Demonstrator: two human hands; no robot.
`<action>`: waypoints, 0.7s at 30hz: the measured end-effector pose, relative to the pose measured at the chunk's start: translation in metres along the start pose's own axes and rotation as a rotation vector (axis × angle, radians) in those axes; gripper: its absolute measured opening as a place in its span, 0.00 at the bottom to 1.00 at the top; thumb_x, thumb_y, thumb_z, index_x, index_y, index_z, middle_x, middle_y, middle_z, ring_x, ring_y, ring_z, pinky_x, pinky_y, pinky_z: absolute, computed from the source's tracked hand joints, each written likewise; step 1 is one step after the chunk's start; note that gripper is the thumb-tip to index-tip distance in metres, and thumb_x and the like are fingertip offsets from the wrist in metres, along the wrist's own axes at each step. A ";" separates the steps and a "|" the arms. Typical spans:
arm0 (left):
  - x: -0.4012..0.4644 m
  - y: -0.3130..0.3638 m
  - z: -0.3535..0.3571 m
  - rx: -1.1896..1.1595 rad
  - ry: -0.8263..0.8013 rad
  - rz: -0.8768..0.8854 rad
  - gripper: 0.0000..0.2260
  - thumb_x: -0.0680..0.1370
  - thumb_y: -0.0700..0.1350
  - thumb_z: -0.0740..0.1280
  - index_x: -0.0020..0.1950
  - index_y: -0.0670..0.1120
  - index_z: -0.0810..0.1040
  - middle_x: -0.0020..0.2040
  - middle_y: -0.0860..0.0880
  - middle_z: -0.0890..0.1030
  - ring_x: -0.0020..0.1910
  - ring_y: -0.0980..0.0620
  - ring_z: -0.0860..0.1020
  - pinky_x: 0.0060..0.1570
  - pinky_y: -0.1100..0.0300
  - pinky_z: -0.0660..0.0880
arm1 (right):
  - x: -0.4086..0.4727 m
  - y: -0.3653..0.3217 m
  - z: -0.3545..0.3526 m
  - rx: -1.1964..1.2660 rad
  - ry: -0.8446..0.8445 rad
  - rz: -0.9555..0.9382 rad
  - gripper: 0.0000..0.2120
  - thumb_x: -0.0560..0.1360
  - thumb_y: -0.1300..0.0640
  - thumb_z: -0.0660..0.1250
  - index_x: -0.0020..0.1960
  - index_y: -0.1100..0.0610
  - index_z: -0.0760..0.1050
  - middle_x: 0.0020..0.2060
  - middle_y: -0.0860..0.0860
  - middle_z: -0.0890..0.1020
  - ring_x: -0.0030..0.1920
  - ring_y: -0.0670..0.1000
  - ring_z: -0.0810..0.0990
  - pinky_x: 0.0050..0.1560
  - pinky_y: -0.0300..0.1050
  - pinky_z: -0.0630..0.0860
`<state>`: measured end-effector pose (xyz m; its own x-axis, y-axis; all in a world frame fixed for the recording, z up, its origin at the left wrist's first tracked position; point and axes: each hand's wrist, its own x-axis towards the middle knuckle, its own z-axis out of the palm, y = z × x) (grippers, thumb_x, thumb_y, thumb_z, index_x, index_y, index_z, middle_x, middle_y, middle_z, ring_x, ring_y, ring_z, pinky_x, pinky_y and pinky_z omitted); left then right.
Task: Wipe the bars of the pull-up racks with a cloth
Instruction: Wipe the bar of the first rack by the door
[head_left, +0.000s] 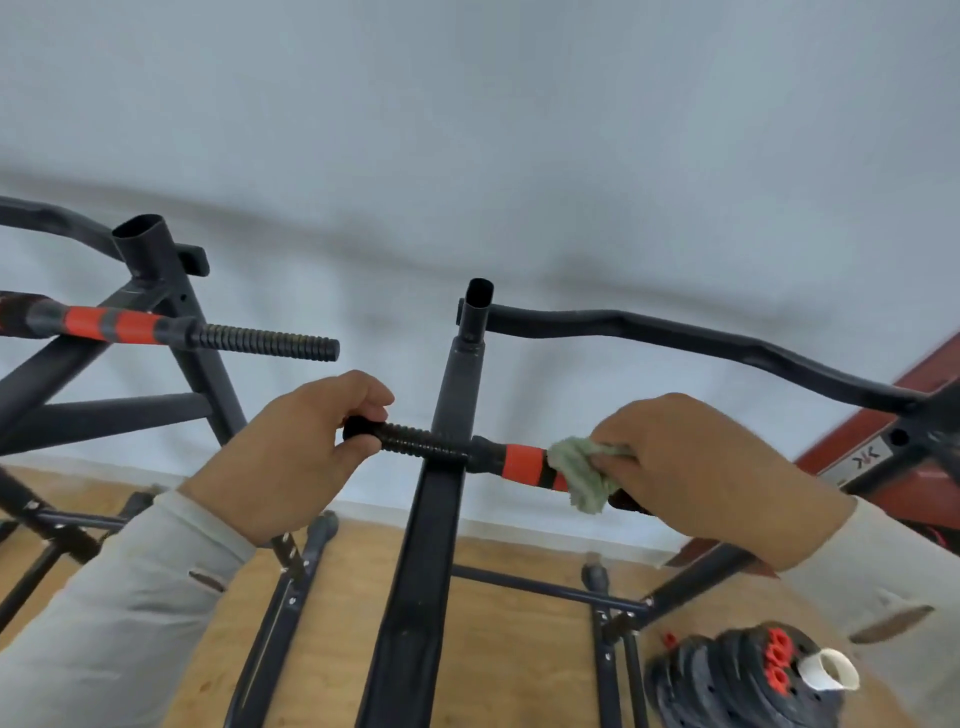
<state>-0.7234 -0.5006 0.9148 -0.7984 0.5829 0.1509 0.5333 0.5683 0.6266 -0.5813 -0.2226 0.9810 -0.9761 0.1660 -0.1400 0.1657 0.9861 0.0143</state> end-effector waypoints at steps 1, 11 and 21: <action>0.000 0.000 0.001 -0.005 0.001 0.000 0.13 0.79 0.43 0.70 0.59 0.59 0.75 0.51 0.65 0.80 0.54 0.69 0.75 0.49 0.76 0.68 | -0.002 0.002 0.002 0.038 0.033 0.014 0.18 0.83 0.48 0.58 0.36 0.51 0.71 0.33 0.47 0.76 0.36 0.46 0.74 0.37 0.42 0.70; -0.002 0.001 0.002 0.059 -0.002 0.010 0.12 0.79 0.42 0.70 0.60 0.55 0.76 0.52 0.63 0.79 0.55 0.58 0.78 0.54 0.63 0.71 | 0.036 -0.095 0.032 0.146 0.111 -0.315 0.09 0.82 0.65 0.60 0.54 0.65 0.78 0.47 0.62 0.81 0.46 0.61 0.81 0.49 0.51 0.77; -0.008 0.025 -0.002 0.168 -0.034 -0.012 0.15 0.79 0.40 0.68 0.56 0.61 0.73 0.54 0.62 0.78 0.53 0.58 0.75 0.57 0.59 0.71 | -0.059 0.053 0.002 -0.067 0.234 0.106 0.13 0.85 0.49 0.56 0.55 0.49 0.80 0.47 0.43 0.80 0.48 0.48 0.78 0.52 0.43 0.75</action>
<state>-0.7038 -0.4920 0.9307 -0.7966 0.5932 0.1161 0.5651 0.6627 0.4915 -0.5141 -0.1801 0.9879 -0.9611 0.2581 0.0980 0.2664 0.9603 0.0831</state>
